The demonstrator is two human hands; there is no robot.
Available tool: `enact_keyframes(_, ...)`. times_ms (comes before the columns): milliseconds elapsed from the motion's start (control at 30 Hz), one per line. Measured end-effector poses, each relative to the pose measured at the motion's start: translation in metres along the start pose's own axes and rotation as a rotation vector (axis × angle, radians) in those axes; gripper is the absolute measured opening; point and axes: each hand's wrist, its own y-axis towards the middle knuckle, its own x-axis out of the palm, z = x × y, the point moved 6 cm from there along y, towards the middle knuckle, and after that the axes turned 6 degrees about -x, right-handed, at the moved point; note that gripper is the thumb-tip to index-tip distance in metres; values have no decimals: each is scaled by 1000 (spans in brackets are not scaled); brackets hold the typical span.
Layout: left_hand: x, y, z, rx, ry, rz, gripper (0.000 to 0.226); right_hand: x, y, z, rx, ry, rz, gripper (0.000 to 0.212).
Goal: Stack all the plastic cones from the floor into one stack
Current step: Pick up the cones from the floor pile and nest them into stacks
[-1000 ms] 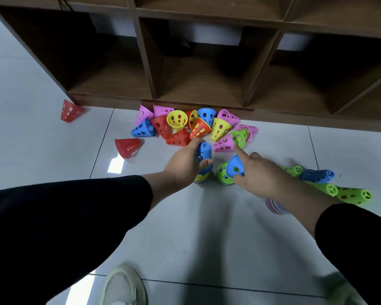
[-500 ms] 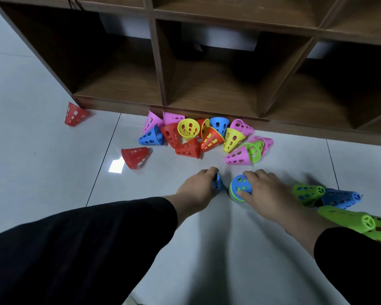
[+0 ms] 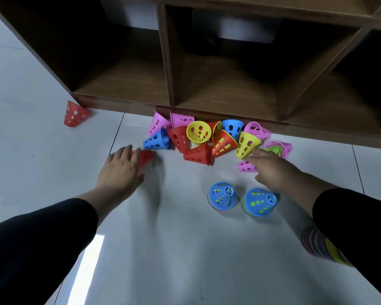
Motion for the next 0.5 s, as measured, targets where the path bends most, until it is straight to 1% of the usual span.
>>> enact_keyframes(67,9,1,-2,-21,-29,-63,66,7,2,-1,23,-87,-31,70)
enact_keyframes(133,12,3,1,-48,-47,-86,57,11,3,-2,40,-127,-45,69)
enact_keyframes(233,17,3,13,-25,-23,-132,56,12,2,3,65,-125,-61,65)
enact_keyframes(333,15,2,18,-4,-16,-141,50,11,0,4,61,-83,-30,58)
enact_keyframes(400,7,-1,22,-16,-155,-106,45,6,0,3,64,-10,25,57)
enact_keyframes(467,-8,-5,30,-1,-325,26,39,-3,-2,4,56,68,113,59)
enact_keyframes(500,-17,-7,36,3,-373,85,40,-10,-3,5,53,111,168,58)
